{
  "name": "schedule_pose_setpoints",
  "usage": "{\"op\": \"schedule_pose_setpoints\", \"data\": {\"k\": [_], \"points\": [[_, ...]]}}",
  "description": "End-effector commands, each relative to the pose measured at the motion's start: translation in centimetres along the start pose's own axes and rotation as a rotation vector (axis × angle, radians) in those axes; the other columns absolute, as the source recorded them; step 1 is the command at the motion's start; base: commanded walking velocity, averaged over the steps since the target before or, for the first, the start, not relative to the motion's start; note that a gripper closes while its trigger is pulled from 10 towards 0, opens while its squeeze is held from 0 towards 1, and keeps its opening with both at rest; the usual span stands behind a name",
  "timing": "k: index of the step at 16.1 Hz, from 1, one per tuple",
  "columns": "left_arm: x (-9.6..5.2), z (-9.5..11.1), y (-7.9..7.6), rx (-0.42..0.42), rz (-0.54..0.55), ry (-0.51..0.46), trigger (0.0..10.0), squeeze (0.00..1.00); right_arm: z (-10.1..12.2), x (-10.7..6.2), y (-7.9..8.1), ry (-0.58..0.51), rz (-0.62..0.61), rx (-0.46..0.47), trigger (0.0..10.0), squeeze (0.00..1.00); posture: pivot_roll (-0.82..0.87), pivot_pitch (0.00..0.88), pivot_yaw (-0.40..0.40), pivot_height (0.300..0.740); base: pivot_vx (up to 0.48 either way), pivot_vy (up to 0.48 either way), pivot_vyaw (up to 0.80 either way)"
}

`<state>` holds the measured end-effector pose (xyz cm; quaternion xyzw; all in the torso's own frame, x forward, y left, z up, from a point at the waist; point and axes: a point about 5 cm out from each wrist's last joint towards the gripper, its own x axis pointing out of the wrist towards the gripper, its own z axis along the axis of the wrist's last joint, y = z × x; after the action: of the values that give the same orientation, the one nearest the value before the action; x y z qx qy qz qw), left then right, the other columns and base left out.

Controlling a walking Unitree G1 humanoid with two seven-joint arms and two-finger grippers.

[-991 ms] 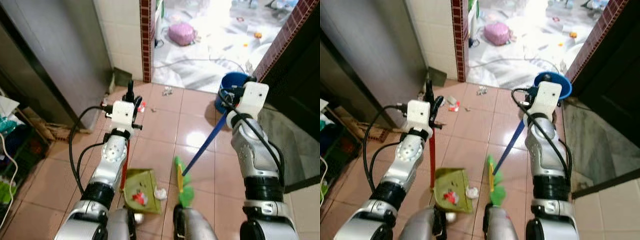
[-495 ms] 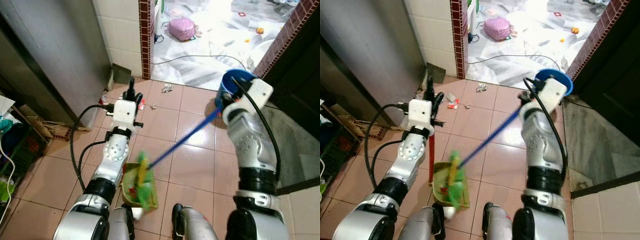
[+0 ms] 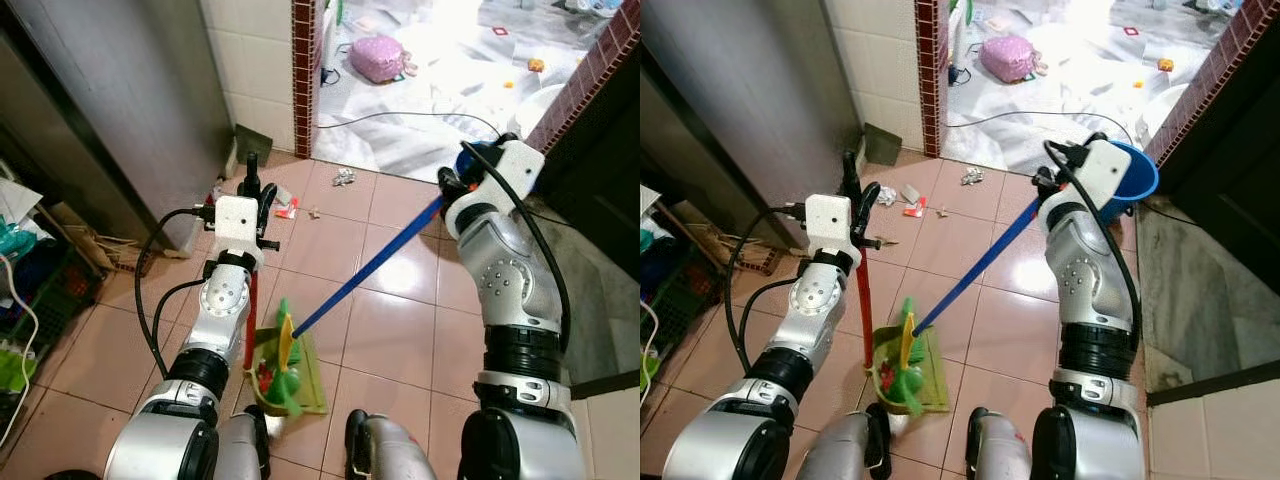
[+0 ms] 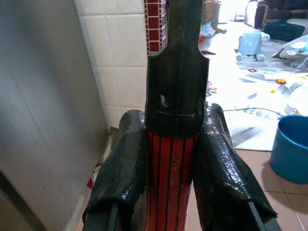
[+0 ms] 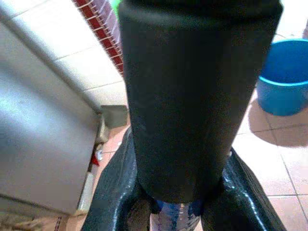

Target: Sweep floor

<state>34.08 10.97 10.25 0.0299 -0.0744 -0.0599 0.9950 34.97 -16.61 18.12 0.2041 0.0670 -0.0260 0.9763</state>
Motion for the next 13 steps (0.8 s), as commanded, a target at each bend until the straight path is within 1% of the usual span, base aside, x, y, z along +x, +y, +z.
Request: {"op": "schedule_pose_setpoints", "data": {"k": [1,3,4,5,6,7,8,10,13], "points": [[-0.2,-0.7,-0.6,-0.03,-0.016,0.038,10.0,0.0,0.3,-0.1,0.9,-0.006,0.06,0.015,10.0,0.0,-0.1,0.166,-0.006,0.74,0.0,0.0,0.0],[-0.2,-0.7,-0.7,-0.031,-0.018,0.039,10.0,0.0,0.1,-0.1,1.3,0.006,0.092,-0.015,10.0,0.0,-0.11,0.165,-0.017,0.74,0.0,0.0,0.0],[-0.1,-0.6,-0.7,-0.039,-0.017,0.036,10.0,0.0,0.6,-0.1,1.7,-0.041,0.124,-0.126,10.0,0.0,-0.11,0.165,-0.023,0.74,0.0,0.0,0.0],[-0.1,-0.5,-0.8,-0.051,-0.021,0.028,10.0,0.0,0.9,-0.1,1.8,-0.075,0.135,-0.194,10.0,0.0,-0.11,0.169,-0.029,0.74,0.0,0.0,0.0],[0.0,-0.4,-0.9,-0.055,-0.026,0.021,10.0,0.0,1.0,-0.1,1.8,-0.088,0.138,-0.227,10.0,0.0,-0.11,0.172,-0.035,0.74,0.0,0.0,0.0],[0.2,0.2,-1.2,-0.064,-0.042,-0.003,10.0,0.0,1.1,-0.2,1.8,-0.104,0.133,-0.288,10.0,0.0,-0.11,0.182,-0.05,0.74,0.0,0.0,0.0],[0.2,0.4,-1.3,-0.065,-0.046,-0.011,10.0,0.0,0.9,-0.3,1.7,-0.097,0.133,-0.3,10.0,0.0,-0.11,0.182,-0.05,0.74,0.0,0.0,0.0],[0.6,1.4,-1.4,-0.052,-0.063,-0.054,10.0,0.0,0.8,-0.3,1.2,-0.082,0.095,-0.339,10.0,0.0,-0.13,0.204,-0.087,0.74,0.0,0.0,0.0],[0.6,1.4,-1.4,-0.052,-0.063,-0.054,10.0,0.0,0.8,-0.3,1.2,-0.082,0.095,-0.339,10.0,0.0,-0.13,0.204,-0.087,0.74,0.0,0.0,0.0]]}}
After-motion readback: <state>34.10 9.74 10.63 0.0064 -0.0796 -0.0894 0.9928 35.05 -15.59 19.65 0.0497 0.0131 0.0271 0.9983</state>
